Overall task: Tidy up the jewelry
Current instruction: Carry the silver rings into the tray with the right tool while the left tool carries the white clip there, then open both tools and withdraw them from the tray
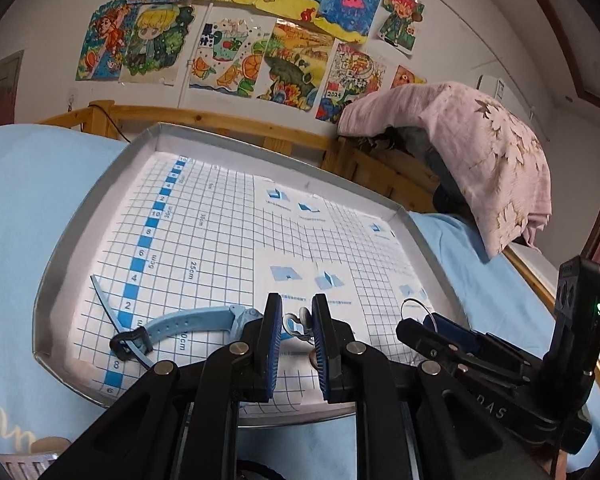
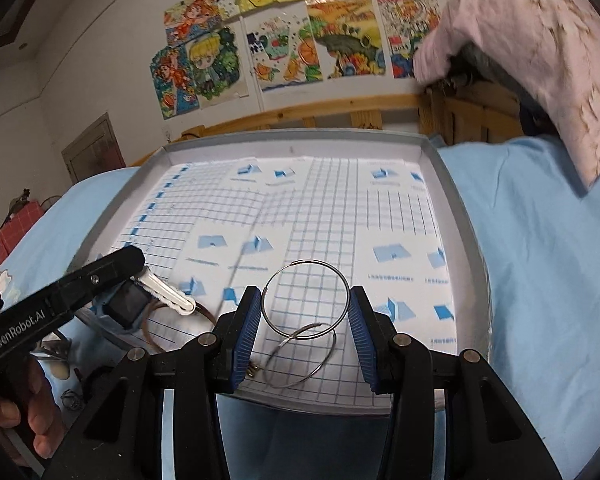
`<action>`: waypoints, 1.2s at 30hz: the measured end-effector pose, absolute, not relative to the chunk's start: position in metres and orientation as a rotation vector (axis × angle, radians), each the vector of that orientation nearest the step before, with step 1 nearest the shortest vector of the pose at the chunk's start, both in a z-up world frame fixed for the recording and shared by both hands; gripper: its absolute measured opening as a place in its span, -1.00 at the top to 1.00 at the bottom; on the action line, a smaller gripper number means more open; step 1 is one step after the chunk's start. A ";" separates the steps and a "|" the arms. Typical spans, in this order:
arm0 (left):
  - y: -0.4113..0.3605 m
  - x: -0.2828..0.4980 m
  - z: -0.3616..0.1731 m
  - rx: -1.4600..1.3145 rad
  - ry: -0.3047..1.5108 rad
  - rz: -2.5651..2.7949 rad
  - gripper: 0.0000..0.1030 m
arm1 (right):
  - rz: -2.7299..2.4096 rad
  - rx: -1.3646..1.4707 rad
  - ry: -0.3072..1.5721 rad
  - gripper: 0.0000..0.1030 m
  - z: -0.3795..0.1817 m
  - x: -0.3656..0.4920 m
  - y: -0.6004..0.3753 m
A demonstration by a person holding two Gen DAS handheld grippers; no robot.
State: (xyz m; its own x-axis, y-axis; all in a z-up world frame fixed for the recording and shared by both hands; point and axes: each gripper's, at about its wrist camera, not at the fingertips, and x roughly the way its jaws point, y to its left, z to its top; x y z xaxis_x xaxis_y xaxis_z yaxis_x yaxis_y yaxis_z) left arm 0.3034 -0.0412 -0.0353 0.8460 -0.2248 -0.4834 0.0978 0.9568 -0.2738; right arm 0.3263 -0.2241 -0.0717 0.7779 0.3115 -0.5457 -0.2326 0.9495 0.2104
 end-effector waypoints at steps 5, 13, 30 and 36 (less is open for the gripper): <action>-0.044 0.302 -0.034 -0.225 0.539 -0.166 0.71 | 0.285 0.149 0.644 0.21 -0.080 0.334 -0.225; -0.045 0.301 -0.030 -0.209 0.562 -0.135 0.71 | 0.246 0.156 0.643 -0.09 -0.075 0.329 -0.232; -0.021 0.216 0.022 -0.283 0.359 -0.087 -0.99 | 0.180 0.131 0.377 -0.65 -0.002 0.225 -0.261; -0.013 0.165 0.040 -0.255 0.298 -0.050 -1.00 | 0.184 0.125 0.254 -0.92 0.024 0.173 -0.266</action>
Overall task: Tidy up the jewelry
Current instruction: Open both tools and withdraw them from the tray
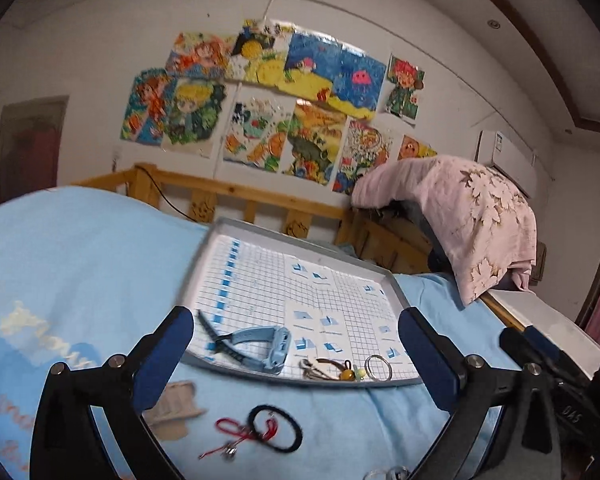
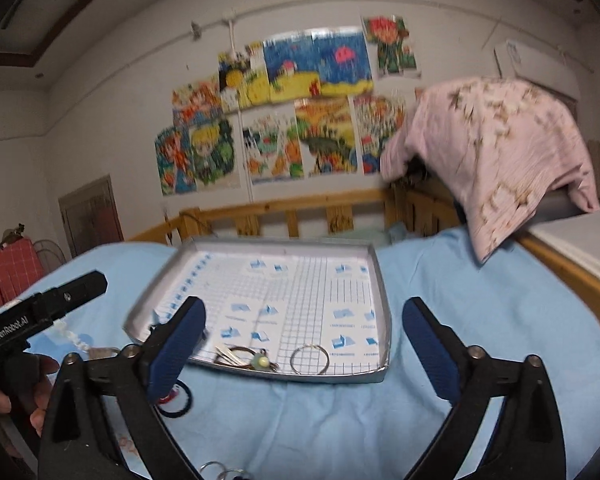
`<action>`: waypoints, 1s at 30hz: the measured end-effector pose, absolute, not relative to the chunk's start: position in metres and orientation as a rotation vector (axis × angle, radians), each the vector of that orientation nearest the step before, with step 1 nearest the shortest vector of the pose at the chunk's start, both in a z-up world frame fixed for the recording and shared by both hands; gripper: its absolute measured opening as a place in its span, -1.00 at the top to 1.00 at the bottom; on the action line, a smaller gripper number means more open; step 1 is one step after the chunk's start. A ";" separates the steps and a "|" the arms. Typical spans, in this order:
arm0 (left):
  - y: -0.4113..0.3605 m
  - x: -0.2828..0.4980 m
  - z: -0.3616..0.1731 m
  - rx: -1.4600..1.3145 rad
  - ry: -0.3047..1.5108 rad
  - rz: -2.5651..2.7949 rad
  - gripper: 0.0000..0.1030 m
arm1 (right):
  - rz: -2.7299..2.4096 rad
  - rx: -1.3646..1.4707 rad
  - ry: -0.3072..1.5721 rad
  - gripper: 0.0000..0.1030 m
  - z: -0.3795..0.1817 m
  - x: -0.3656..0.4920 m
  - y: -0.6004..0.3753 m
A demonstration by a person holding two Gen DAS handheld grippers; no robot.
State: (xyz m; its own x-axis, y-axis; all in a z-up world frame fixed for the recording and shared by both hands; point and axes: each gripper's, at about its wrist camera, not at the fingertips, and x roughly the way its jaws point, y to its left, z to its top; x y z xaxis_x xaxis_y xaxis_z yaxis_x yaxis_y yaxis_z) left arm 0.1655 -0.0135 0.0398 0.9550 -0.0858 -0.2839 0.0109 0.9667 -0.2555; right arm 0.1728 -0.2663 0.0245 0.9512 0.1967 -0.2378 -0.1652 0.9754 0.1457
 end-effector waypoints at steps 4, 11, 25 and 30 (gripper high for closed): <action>-0.012 0.134 0.048 -0.211 0.263 -0.041 -1.00 | 0.189 0.113 0.189 -0.96 0.035 0.141 -0.263; -0.008 0.083 0.048 -0.154 0.245 -0.035 -1.00 | 0.195 0.066 0.137 -0.96 0.043 0.089 -0.249; 0.012 0.034 0.013 -0.141 0.377 0.009 -1.00 | 0.188 -0.019 0.174 -0.96 0.027 0.031 -0.236; 0.013 0.030 0.008 -0.136 0.397 0.013 -1.00 | 0.196 0.003 0.207 -0.96 0.020 0.028 -0.239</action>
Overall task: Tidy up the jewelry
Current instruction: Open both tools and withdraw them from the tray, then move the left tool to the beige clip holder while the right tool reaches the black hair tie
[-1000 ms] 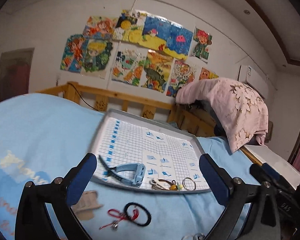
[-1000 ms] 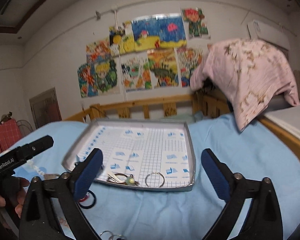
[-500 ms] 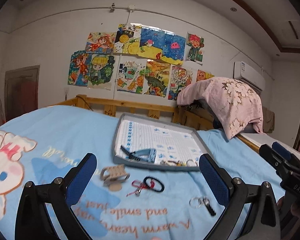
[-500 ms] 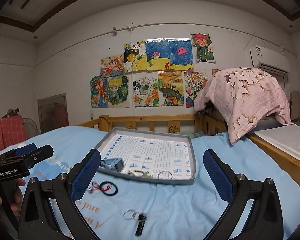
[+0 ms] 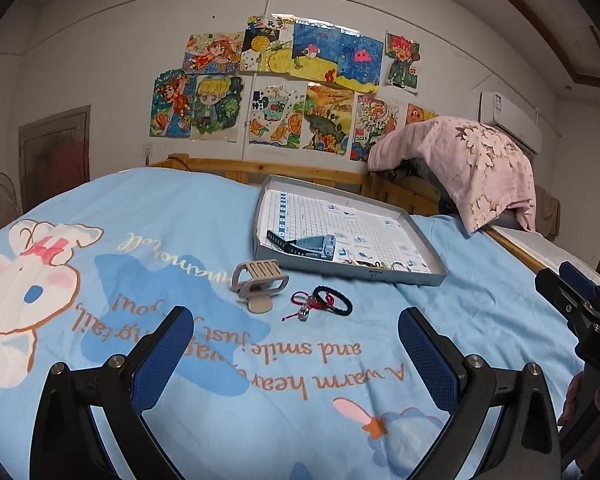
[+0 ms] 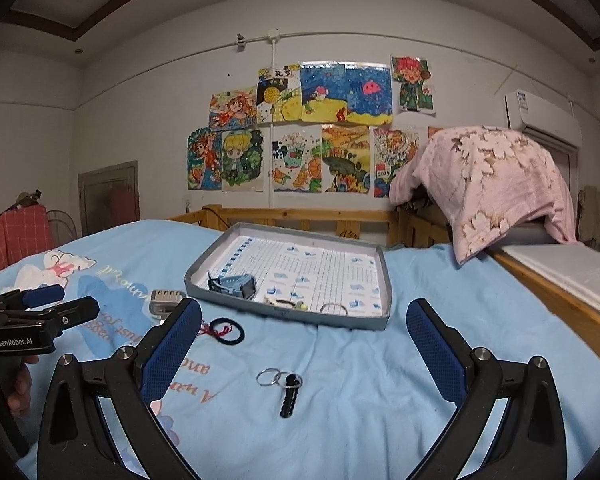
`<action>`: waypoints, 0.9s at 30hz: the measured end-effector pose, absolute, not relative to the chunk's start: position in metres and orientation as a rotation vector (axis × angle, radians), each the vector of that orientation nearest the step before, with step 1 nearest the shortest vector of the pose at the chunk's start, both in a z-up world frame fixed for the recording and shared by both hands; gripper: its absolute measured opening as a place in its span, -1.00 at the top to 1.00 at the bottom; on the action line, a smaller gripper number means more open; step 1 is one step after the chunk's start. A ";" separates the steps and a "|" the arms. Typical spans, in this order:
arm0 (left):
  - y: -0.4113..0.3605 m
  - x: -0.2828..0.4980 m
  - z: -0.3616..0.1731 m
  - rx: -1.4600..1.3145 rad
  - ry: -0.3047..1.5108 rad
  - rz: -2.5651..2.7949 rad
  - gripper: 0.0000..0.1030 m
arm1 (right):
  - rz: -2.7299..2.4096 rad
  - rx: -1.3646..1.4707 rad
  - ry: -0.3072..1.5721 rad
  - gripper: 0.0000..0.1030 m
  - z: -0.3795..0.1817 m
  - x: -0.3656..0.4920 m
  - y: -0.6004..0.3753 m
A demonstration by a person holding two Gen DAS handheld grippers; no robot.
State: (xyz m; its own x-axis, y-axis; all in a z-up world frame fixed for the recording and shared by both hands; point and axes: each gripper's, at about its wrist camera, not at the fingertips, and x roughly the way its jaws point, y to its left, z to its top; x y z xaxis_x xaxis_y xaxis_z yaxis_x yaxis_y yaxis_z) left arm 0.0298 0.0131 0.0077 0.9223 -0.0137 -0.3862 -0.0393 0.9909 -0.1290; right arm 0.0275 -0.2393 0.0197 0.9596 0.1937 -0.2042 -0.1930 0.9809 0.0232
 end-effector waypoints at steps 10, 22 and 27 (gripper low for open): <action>0.011 0.031 0.014 -0.146 0.374 0.013 -1.00 | 0.195 0.010 0.202 -0.96 0.020 0.033 -0.236; 0.007 0.058 0.022 -0.145 0.372 -0.003 -1.00 | 0.200 0.020 0.159 -0.96 0.036 0.058 -0.233; 0.006 0.075 0.020 -0.150 0.381 -0.010 -1.00 | 0.187 0.026 0.164 -0.96 0.039 0.073 -0.234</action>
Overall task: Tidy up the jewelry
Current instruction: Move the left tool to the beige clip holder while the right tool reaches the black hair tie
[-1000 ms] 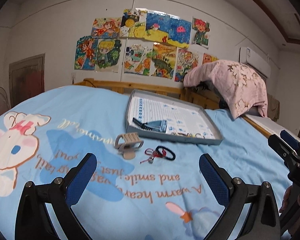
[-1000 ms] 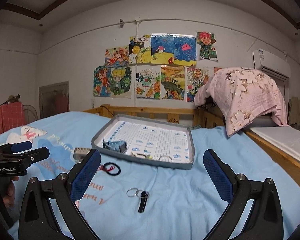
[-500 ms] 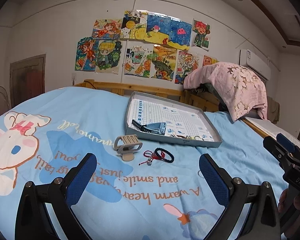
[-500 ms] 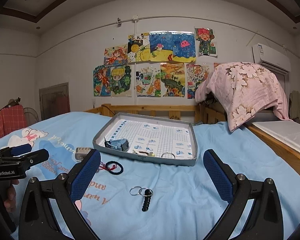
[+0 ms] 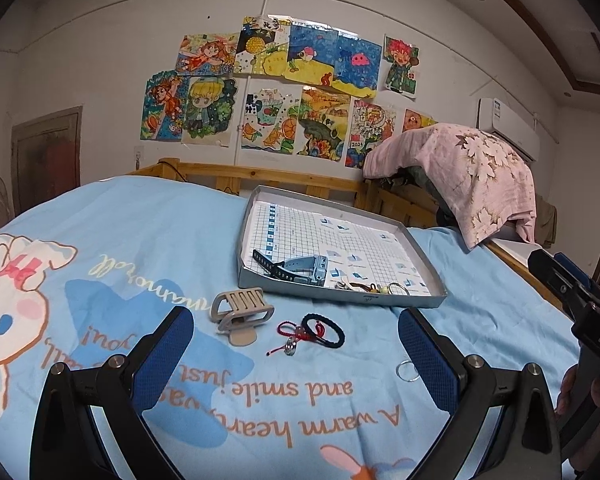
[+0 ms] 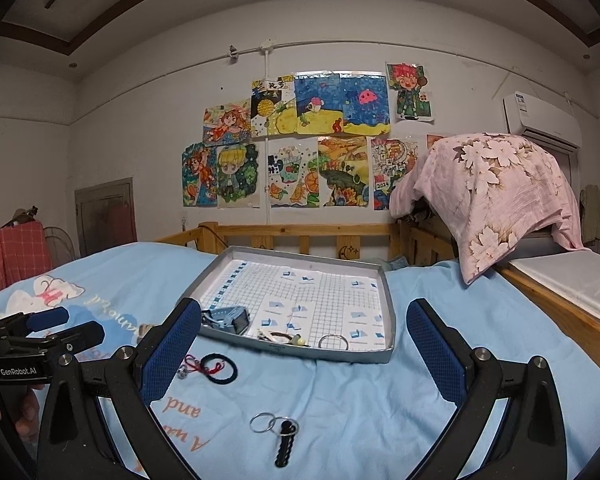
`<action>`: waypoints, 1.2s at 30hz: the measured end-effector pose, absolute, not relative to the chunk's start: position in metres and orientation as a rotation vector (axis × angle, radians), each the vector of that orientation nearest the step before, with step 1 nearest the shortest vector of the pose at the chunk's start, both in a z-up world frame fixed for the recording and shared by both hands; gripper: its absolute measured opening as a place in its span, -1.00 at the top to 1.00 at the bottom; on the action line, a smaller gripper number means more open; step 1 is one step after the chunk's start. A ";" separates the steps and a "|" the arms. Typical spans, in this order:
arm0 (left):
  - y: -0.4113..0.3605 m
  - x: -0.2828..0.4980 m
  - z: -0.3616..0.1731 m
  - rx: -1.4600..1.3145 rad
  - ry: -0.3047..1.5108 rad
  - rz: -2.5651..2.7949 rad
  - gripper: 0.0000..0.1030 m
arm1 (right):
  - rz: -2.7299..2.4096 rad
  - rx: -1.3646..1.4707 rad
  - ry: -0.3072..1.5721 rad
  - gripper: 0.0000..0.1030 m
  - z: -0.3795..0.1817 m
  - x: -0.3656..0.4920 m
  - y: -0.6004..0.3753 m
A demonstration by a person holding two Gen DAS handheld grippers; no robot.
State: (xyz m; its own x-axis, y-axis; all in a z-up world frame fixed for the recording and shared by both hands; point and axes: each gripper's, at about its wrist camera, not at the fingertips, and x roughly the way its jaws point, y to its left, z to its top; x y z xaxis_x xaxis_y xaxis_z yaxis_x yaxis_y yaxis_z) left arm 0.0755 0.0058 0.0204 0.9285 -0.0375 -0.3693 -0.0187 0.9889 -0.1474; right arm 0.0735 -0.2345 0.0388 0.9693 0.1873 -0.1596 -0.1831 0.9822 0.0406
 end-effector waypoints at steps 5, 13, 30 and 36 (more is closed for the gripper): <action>0.007 0.092 0.015 -0.158 0.398 -0.009 -1.00 | 0.169 0.047 0.188 -0.96 0.037 0.090 -0.241; 0.019 0.114 -0.001 -0.189 0.458 0.006 -1.00 | 0.185 0.048 0.261 -0.96 0.029 0.121 -0.242; 0.065 0.154 0.000 -0.205 0.461 0.088 -1.00 | 0.316 0.051 0.301 -0.96 0.014 0.184 -0.182; 0.076 0.170 -0.006 -0.191 0.473 0.105 -1.00 | 0.363 0.033 0.337 -0.96 -0.001 0.203 -0.157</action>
